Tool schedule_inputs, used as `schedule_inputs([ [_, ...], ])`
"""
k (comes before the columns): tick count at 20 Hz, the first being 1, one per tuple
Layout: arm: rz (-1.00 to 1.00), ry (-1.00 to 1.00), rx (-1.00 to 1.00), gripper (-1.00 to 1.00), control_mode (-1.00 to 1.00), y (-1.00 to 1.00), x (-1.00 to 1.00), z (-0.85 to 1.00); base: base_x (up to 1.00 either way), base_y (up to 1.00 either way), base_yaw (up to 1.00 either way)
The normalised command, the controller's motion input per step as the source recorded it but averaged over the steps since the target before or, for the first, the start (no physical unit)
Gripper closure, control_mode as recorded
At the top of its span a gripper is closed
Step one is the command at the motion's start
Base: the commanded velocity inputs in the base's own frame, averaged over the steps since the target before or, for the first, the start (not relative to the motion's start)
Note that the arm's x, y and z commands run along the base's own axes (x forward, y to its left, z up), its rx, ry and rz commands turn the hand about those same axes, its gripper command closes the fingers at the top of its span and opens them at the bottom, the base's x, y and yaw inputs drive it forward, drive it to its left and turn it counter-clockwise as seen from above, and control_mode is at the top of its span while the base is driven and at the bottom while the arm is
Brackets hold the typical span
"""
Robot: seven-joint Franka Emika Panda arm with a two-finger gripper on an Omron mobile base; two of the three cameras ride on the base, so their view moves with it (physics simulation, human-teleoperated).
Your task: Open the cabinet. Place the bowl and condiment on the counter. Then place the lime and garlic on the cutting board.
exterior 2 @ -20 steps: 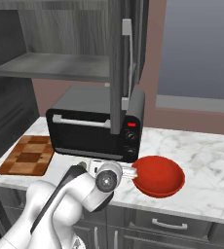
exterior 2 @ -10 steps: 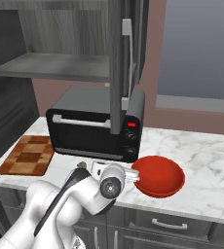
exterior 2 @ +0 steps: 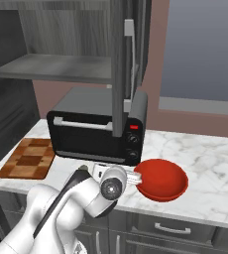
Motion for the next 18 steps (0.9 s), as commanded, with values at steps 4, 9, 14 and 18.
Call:
schedule_inputs([
  [4,0.0,-0.03,-0.12,1.0,-1.0,0.19,0.0,-0.11,0.0,0.0,0.0],
  [9,0.0,0.0,-0.04,1.0,-1.0,0.07,0.0,-0.02,0.0,0.0,0.0],
  [14,0.0,0.0,0.0,-1.0,-1.0,0.0,0.0,0.0,0.0,0.0,0.0],
  [18,0.0,0.0,0.0,-1.0,-1.0,0.0,0.0,0.0,0.0,0.0,0.0],
])
